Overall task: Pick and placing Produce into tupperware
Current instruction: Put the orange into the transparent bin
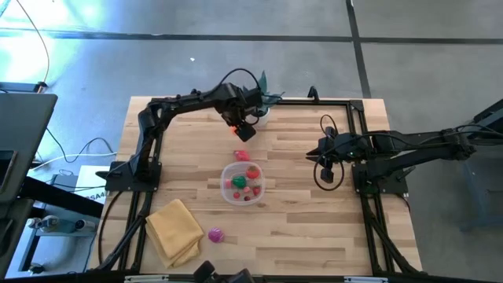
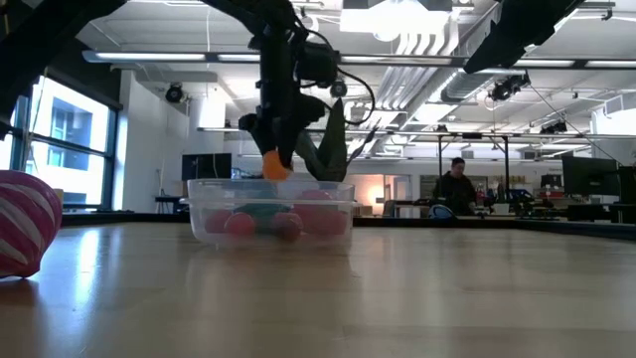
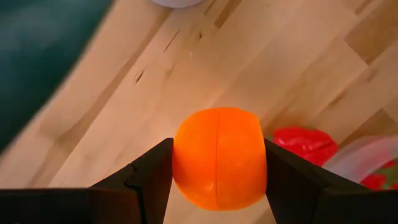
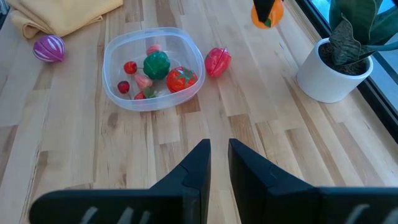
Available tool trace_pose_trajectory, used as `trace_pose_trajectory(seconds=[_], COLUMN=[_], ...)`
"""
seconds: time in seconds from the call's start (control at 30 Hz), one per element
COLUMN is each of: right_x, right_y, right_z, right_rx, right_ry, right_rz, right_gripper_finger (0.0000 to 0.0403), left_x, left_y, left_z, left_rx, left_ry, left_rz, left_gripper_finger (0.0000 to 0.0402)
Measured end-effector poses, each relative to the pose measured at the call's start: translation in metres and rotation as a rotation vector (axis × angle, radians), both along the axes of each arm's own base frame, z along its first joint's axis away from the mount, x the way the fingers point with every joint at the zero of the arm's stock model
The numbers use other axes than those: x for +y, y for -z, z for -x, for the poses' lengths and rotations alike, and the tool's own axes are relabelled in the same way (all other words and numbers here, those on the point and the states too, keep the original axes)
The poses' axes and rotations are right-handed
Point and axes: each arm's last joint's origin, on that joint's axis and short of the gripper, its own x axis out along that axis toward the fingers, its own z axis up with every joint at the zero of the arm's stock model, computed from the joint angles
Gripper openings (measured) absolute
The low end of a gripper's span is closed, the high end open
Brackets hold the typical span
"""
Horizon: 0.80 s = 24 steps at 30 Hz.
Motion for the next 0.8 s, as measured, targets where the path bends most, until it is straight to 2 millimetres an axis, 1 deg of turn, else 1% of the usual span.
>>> trace_pose_trajectory(seconds=[0.07, 0.2, 0.37, 0.5, 0.6, 0.7, 0.8], right_x=[0.0, 0.0, 0.0, 0.0, 0.0, 0.0, 0.0], right_y=[0.0, 0.0, 0.0, 0.0, 0.0, 0.0, 0.0], right_z=[0.0, 0.0, 0.0, 0.0, 0.0, 0.0, 0.0], right_rx=[0.0, 0.0, 0.0, 0.0, 0.0, 0.0, 0.0], right_ry=[0.0, 0.001, 0.0, 0.001, 0.0, 0.0, 0.001], right_rz=[0.0, 0.0, 0.0, 0.0, 0.0, 0.0, 0.0], right_gripper_finger=[0.0046, 0.0046, 0.0046, 0.0046, 0.0046, 0.0046, 0.0046], left_x=[-0.002, -0.013, -0.035, -0.058, -0.079, -0.102, -0.125], left_y=[-0.008, -0.027, -0.058, -0.082, -0.094, -0.102, -0.1], left_z=[0.0, -0.001, 0.007, 0.015, 0.02, 0.023, 0.022], left_rx=[0.005, -0.023, -0.075, -0.103, -0.131, -0.166, -0.213], left_ry=[0.005, 0.029, 0.067, 0.112, 0.16, 0.217, 0.283], left_rz=[0.002, -0.014, -0.053, -0.111, -0.129, -0.14, -0.152], left_gripper_finger=[0.0205, 0.0205, 0.0205, 0.0205, 0.0205, 0.0205, 0.0205])
